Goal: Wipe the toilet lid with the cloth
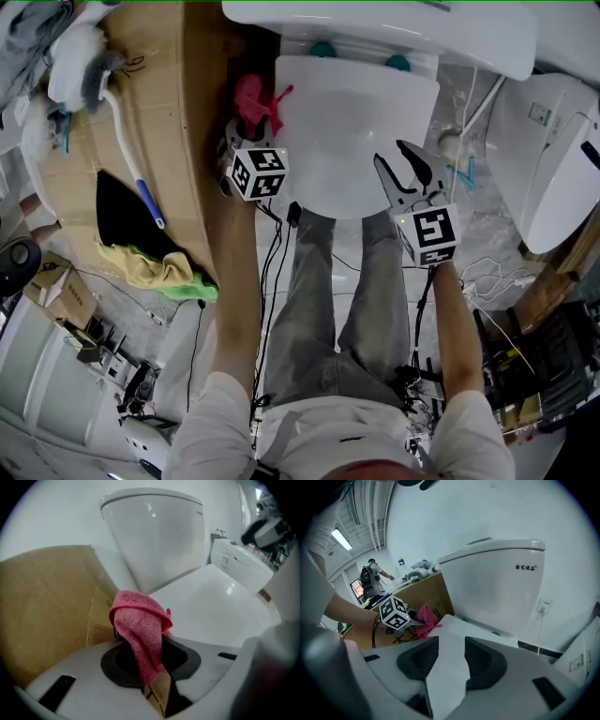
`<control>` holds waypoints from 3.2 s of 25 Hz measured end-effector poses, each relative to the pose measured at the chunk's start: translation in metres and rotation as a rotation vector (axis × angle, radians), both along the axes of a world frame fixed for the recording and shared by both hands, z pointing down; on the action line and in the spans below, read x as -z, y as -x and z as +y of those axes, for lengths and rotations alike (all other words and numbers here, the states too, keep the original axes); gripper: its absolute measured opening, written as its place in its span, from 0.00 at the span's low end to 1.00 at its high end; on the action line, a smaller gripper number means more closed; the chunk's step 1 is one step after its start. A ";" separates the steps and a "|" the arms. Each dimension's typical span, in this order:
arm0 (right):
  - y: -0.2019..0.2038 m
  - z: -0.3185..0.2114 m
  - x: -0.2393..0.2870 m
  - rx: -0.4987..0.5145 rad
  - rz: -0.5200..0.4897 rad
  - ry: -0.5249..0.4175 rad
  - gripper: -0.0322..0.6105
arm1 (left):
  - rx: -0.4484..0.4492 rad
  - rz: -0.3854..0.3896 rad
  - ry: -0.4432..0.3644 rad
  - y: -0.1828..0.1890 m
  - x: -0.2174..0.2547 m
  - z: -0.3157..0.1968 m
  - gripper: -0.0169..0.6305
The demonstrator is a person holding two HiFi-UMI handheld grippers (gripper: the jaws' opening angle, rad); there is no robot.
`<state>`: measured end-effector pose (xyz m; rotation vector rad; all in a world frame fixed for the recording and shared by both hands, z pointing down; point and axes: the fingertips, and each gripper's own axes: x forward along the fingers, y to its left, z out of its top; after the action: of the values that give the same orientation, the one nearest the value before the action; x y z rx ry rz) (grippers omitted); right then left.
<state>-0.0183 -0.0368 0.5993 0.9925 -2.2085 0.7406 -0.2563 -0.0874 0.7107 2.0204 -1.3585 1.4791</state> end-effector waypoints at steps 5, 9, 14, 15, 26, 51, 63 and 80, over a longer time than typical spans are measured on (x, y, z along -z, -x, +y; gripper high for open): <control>0.002 0.004 0.000 -0.006 -0.001 0.001 0.34 | -0.129 -0.054 0.037 -0.011 -0.011 0.018 0.19; -0.001 0.010 -0.002 -0.012 -0.001 0.009 0.34 | -0.199 -0.045 0.079 -0.023 -0.025 0.034 0.19; -0.012 0.013 -0.004 -0.036 -0.001 0.011 0.34 | -0.235 -0.019 0.109 -0.038 -0.038 0.051 0.19; -0.014 0.014 -0.004 -0.039 -0.001 0.010 0.34 | -0.227 -0.014 0.109 -0.040 -0.038 0.053 0.19; -0.044 0.027 -0.011 -0.054 -0.003 0.032 0.34 | -0.257 0.054 0.131 -0.099 -0.037 0.070 0.19; -0.151 0.025 -0.037 -0.084 -0.010 0.085 0.34 | -0.365 0.156 0.168 -0.274 -0.038 0.086 0.19; -0.188 0.041 -0.044 -0.105 -0.015 0.108 0.34 | -0.481 0.216 0.208 -0.355 -0.038 0.110 0.19; -0.224 0.095 -0.048 -0.295 0.032 0.131 0.34 | -0.694 0.435 0.184 -0.458 0.009 0.150 0.19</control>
<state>0.2059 0.0577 0.6474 1.2681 -1.9795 0.9800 0.2012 0.0623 0.7020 2.6123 -0.3435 1.2032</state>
